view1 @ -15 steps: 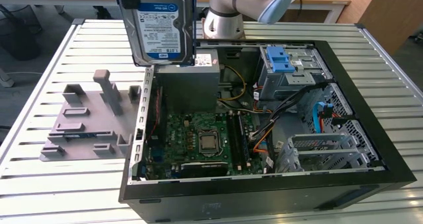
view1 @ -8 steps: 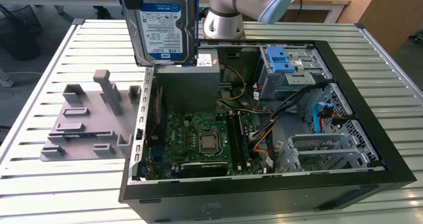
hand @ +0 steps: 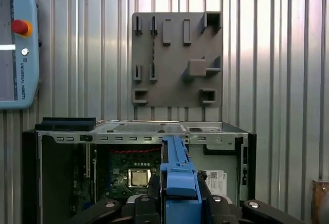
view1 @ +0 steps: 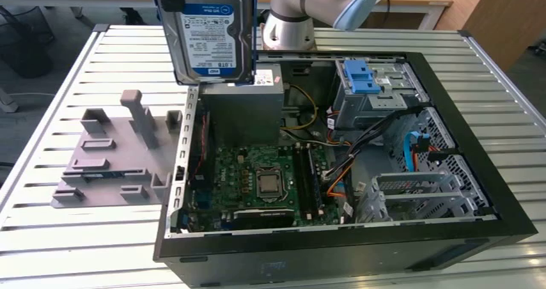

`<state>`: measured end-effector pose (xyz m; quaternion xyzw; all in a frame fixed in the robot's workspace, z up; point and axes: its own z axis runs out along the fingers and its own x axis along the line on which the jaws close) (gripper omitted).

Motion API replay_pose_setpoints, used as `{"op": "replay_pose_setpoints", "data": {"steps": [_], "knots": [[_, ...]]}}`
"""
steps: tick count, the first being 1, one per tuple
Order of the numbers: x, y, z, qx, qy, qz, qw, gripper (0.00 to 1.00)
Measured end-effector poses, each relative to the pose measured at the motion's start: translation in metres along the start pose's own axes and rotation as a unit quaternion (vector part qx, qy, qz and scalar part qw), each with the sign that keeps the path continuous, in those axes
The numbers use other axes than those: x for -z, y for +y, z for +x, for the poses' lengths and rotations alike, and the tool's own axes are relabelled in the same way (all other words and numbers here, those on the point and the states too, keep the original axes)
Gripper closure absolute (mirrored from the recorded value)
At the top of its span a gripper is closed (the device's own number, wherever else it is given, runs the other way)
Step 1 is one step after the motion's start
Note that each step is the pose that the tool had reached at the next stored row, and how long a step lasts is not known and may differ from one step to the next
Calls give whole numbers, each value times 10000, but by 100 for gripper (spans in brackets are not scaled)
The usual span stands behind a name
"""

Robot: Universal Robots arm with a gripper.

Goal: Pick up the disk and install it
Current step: 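Pick up the disk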

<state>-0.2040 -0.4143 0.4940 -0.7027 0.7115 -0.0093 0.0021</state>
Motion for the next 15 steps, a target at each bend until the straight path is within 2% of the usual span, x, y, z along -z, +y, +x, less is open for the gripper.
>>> {"op": "replay_pose_setpoints", "data": {"steps": [3, 10, 15], "knots": [[1, -1, -1, -1, -48, 0, 10000, 64], [0, -7, 0, 0, -62, 1, 10000, 64], [-1, -71, -1, -1, -65, 0, 10000, 64]]}}
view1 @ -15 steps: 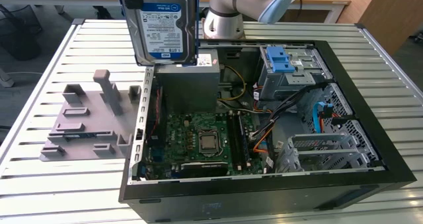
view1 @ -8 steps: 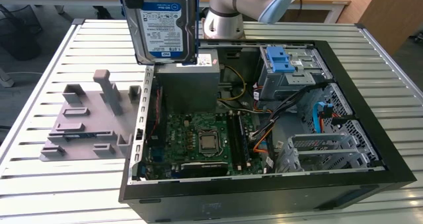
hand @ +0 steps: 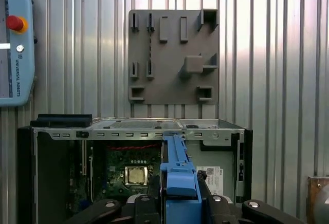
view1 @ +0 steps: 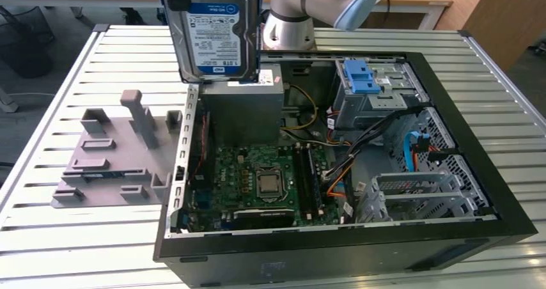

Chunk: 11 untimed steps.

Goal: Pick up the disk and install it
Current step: 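Pick up the disk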

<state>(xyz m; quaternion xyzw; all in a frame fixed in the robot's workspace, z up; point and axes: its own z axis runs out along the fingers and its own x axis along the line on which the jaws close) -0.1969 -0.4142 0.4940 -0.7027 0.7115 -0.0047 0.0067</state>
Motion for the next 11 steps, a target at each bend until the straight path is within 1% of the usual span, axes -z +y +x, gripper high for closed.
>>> {"op": "replay_pose_setpoints", "data": {"steps": [7, 11], "knots": [[-2, -136, -2, 0, 0, -2, 10000, 64], [-4, -227, -2, 0, 0, -4, 10000, 64]]}}
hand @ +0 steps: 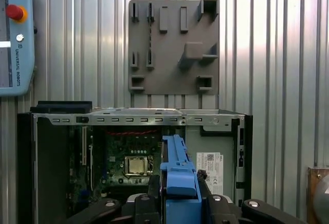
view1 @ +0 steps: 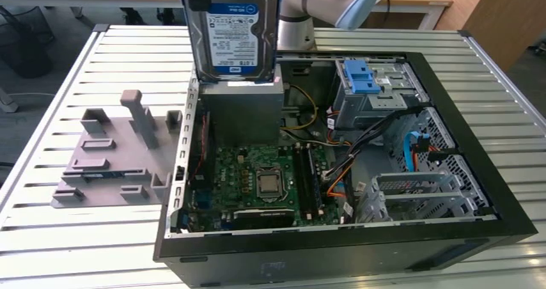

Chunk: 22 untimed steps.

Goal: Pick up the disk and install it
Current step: 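Pick up the disk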

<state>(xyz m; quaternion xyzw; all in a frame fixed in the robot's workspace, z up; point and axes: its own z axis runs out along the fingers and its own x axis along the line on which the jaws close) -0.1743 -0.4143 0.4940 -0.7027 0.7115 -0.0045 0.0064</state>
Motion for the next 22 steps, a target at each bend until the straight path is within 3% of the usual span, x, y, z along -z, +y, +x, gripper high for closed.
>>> {"op": "replay_pose_setpoints", "data": {"steps": [22], "knots": [[-9, -569, 1, 0, 0, -26, 10000, 64]]}}
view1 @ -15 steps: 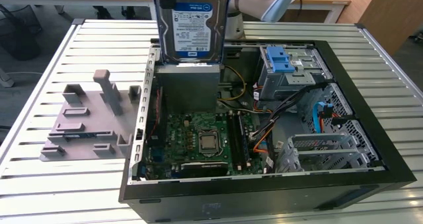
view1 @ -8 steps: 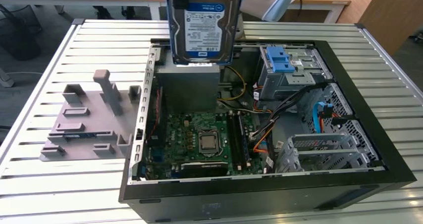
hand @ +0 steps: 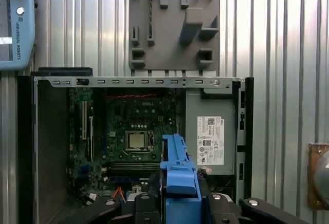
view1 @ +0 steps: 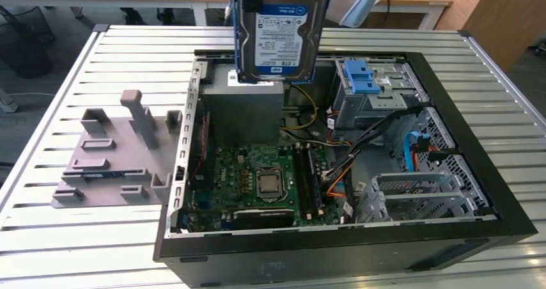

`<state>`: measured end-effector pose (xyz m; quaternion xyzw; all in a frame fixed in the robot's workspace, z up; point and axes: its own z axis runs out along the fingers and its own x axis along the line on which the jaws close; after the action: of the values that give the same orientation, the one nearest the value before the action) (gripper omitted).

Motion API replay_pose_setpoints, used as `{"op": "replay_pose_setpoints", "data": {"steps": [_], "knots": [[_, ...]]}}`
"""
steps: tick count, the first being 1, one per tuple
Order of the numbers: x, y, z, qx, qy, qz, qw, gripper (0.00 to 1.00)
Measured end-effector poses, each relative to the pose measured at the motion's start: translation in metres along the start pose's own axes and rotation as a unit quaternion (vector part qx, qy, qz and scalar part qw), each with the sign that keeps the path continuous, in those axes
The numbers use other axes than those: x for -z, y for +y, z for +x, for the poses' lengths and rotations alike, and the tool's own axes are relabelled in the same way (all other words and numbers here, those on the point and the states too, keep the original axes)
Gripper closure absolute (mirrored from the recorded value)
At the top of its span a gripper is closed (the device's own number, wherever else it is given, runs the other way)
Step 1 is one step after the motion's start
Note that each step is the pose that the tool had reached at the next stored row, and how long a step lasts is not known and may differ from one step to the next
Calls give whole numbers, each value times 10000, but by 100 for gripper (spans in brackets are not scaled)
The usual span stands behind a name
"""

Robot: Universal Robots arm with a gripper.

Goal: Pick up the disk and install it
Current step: 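Pick up the disk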

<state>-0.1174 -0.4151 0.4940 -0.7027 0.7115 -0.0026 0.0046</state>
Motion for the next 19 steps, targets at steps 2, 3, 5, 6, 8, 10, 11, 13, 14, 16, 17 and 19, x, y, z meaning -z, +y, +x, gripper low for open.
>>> {"op": "replay_pose_setpoints", "data": {"steps": [2, 3, 5, 6, 8, 10, 11, 13, 14, 16, 17, 19], "knots": [[0, -13, 1, 0, 0, 0, 10000, 64], [0, -13, 1, 0, 0, 0, 10000, 64], [0, -15, 0, 0, 0, 0, 10000, 64], [0, -15, 0, 0, 0, 0, 10000, 64], [0, -15, 0, 0, 0, 0, 10000, 64], [0, -16, 0, 0, 0, 0, 10000, 64], [0, -16, 0, 0, 0, 0, 10000, 64], [-1, -16, 0, 0, 0, 0, 10000, 64], [0, -17, -1, 0, 0, 0, 10000, 64], [1, -17, -1, 0, -1, 13, 10000, 64], [1, -17, -1, 0, -1, 36, 10000, 64], [0, -16, 0, -2, -2, 79, 10000, 64]]}}
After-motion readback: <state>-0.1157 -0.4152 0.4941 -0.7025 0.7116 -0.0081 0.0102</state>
